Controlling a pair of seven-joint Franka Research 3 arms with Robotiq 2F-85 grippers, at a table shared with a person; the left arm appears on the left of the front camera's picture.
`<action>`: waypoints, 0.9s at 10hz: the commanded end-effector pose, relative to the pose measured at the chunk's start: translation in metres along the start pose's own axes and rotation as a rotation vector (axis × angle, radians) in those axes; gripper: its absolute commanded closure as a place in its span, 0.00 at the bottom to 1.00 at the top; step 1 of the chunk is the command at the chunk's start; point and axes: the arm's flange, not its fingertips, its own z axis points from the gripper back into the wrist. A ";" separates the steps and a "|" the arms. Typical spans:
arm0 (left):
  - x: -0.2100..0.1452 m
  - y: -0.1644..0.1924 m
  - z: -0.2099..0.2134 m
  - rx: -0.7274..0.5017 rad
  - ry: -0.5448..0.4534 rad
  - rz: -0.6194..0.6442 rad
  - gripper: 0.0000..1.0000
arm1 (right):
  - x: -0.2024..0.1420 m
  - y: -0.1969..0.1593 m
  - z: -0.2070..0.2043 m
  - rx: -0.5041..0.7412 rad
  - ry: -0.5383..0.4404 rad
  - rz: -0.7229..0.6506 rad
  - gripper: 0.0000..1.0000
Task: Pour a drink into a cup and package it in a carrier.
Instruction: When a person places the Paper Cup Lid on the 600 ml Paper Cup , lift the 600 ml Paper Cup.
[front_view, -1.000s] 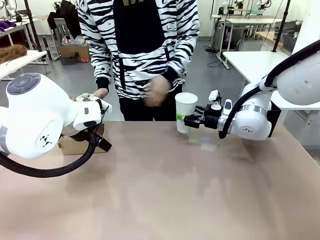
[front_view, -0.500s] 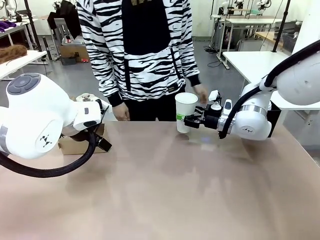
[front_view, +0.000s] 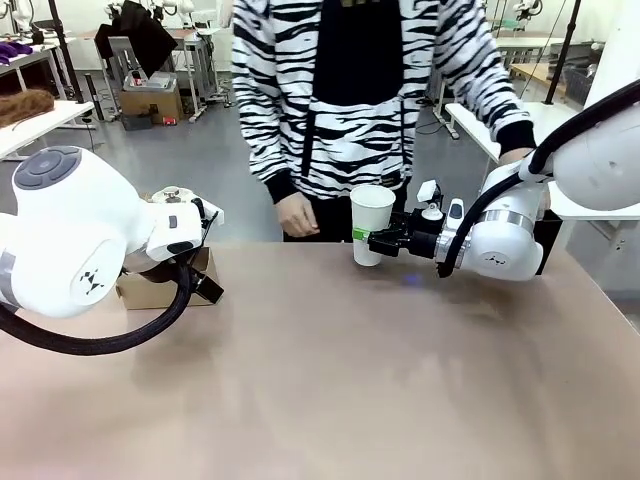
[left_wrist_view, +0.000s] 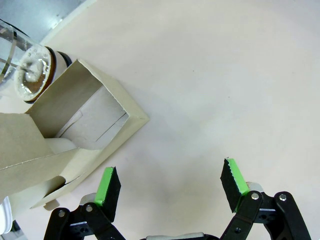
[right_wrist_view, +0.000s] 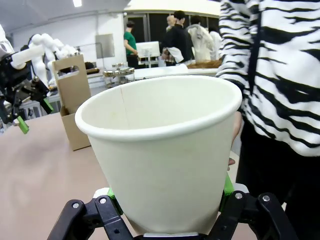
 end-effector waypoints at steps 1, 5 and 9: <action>0.000 0.001 0.000 -0.002 -0.002 0.002 0.00 | 0.002 0.002 -0.001 -0.002 0.002 0.004 0.20; 0.000 0.001 0.000 -0.002 -0.002 0.002 0.00 | 0.002 0.002 -0.001 -0.002 0.002 0.004 0.20; 0.000 0.001 0.000 -0.002 -0.002 0.002 0.00 | 0.002 0.002 -0.001 -0.002 0.002 0.004 0.20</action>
